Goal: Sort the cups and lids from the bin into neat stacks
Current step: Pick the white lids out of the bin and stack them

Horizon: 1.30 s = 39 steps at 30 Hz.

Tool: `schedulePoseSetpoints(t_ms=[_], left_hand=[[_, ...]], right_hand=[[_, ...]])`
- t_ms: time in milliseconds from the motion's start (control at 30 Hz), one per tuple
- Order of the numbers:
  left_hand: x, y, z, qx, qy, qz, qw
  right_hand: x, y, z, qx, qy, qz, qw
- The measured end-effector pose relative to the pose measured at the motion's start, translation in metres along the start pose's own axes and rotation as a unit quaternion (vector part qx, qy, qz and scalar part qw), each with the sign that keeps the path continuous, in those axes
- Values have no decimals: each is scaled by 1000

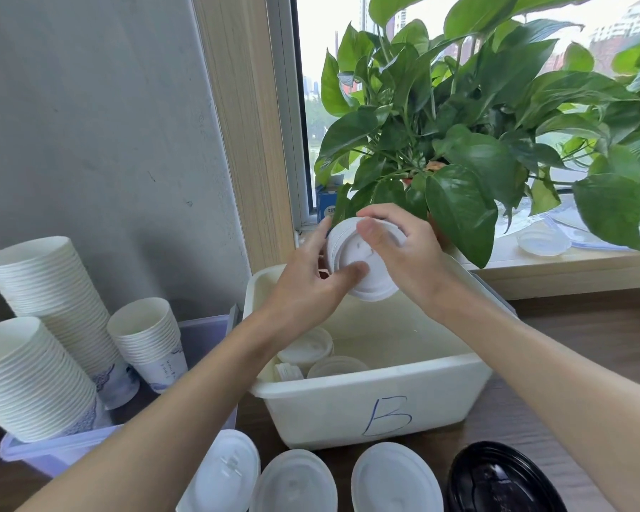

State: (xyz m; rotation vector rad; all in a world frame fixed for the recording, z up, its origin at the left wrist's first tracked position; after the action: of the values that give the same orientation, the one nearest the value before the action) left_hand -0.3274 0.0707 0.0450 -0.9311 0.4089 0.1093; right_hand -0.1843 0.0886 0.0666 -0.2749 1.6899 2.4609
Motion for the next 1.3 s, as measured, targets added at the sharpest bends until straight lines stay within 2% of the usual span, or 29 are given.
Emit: schedulePoseSetpoints(t_ms=[500,667,867,1067,1300], left_hand=[[-5,-13,-1,47,-27,1,999],[-1,-13,-1,57,-1,43,997],[1,-4,-1,-5,-5,9,1000],[0,-8,-2,24,11,22,999],[1,-11,-3,44,30,4,999]], right_hand=[[4,2,-1,-20,-6,2,1000],[5,-2,-3,-10,55,-39,998],[-1,6,-3,-19,-14,28,999],[-1,1,-4,-11,10,-1,1000],[0,6,-4,-37,2,-20,999]])
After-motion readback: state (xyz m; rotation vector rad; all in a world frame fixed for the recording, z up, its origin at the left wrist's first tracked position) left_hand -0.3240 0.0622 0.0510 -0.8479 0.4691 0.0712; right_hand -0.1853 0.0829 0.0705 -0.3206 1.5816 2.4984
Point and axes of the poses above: each hand's wrist, its own z-axis towards the middle knuckle, its own x-axis out of the palm, y = z × x, the point moved 5 cm from there along z, towards the middle knuckle, and after that the axes turned 14 degrees about x, right-handed, at the moved point
